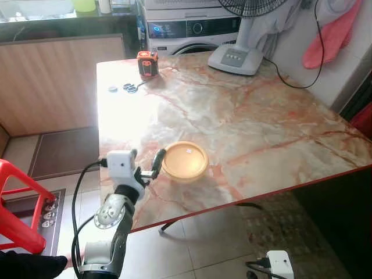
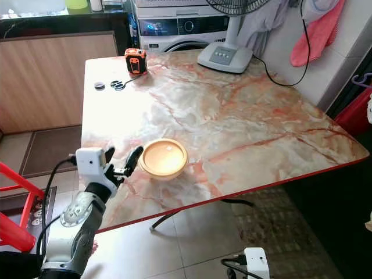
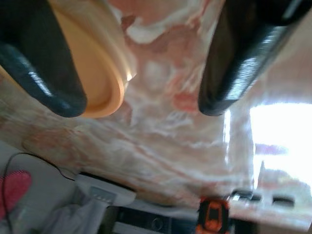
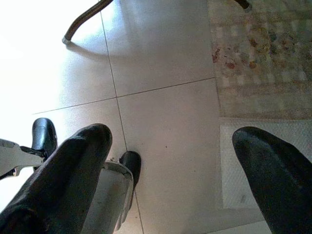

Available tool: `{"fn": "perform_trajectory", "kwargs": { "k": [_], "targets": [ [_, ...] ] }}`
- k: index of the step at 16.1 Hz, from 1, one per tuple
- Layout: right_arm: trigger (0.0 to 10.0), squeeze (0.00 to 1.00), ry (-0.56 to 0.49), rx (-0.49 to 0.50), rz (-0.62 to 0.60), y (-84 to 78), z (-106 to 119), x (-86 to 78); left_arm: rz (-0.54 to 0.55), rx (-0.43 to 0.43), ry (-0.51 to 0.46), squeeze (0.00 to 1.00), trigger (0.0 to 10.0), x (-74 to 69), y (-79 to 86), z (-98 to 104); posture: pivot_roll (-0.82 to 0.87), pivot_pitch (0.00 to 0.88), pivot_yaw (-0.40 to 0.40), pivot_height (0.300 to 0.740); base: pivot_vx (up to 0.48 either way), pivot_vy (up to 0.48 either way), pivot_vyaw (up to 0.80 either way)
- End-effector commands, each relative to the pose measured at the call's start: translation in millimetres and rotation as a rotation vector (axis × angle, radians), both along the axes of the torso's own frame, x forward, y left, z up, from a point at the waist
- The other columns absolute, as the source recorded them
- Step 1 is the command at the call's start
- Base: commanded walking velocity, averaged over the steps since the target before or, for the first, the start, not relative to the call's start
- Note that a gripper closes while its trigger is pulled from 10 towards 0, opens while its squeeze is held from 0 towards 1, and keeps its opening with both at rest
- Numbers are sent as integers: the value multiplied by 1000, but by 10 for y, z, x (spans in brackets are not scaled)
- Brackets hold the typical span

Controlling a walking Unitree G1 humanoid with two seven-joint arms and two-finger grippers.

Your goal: Restocking fridge

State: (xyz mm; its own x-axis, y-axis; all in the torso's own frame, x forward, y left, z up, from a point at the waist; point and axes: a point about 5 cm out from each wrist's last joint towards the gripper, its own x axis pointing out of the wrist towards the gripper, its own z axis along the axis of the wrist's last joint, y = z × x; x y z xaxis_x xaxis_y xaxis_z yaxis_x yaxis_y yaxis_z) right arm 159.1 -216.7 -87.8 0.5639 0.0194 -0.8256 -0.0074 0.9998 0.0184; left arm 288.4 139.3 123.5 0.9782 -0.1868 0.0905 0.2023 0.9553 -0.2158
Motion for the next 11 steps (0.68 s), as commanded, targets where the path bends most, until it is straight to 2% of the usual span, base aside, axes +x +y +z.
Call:
{"fn": "perform_trajectory", "kwargs": {
  "k": [1,6,7,11],
  "targets": [
    [10000,0,2,-9,12,-26,3,-8,15,-37,32,1000,10000,26,29,-41,-68,26,-63,740,0,0,0],
    [10000,0,3,-14,5,-42,7,-3,31,-48,51,1000,10000,195,58,-70,-84,37,-64,740,0,0,0],
    [10000,0,2,-15,3,-45,8,-2,27,-58,58,0,10000,235,52,-76,-88,38,-64,740,0,0,0],
    [10000,0,0,-20,-5,-57,14,9,-44,-154,91,0,10000,348,-42,-99,-107,37,-62,740,0,0,0]
  ]
}}
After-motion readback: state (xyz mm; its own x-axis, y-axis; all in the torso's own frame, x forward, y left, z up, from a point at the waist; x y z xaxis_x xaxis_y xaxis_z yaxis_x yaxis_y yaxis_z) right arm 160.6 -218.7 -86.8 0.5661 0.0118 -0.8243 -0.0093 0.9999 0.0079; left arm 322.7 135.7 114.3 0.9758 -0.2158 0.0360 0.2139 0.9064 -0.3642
